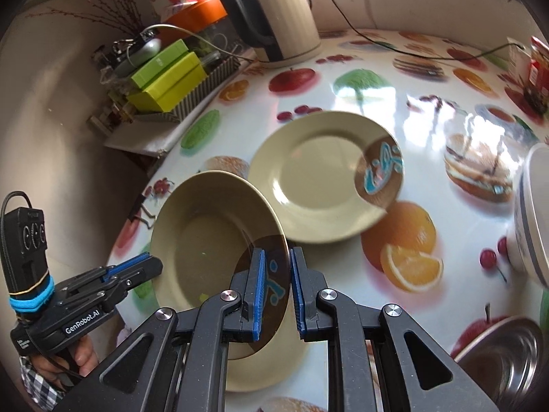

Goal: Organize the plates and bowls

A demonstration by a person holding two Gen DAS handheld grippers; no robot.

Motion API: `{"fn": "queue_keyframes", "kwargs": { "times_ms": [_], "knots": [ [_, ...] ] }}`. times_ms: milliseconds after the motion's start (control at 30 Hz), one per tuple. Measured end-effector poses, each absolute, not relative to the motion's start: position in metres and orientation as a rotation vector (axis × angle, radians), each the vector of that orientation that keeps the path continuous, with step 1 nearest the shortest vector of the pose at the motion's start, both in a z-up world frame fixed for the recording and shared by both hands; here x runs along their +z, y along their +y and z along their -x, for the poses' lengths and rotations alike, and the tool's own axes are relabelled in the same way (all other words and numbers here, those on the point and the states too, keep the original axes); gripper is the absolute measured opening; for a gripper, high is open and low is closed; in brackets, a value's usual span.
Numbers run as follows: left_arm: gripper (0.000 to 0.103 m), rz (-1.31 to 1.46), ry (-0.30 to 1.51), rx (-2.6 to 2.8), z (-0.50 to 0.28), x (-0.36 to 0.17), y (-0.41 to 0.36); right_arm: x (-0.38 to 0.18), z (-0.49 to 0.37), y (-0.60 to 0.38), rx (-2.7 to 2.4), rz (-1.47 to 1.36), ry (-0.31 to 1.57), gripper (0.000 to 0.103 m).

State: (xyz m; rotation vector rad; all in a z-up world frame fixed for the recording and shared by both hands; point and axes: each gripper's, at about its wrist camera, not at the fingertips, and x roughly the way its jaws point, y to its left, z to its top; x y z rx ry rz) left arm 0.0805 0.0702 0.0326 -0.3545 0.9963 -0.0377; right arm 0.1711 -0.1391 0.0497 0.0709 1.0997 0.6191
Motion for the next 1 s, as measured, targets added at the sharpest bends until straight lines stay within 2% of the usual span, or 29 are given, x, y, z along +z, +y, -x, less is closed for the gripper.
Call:
{"fn": "queue_keyframes", "kwargs": {
  "times_ms": [1000],
  "knots": [
    [0.018, 0.327, 1.041, -0.043, -0.076, 0.021, 0.06, 0.032, -0.151, -0.149, 0.572, -0.062, 1.127, 0.018]
  ]
}}
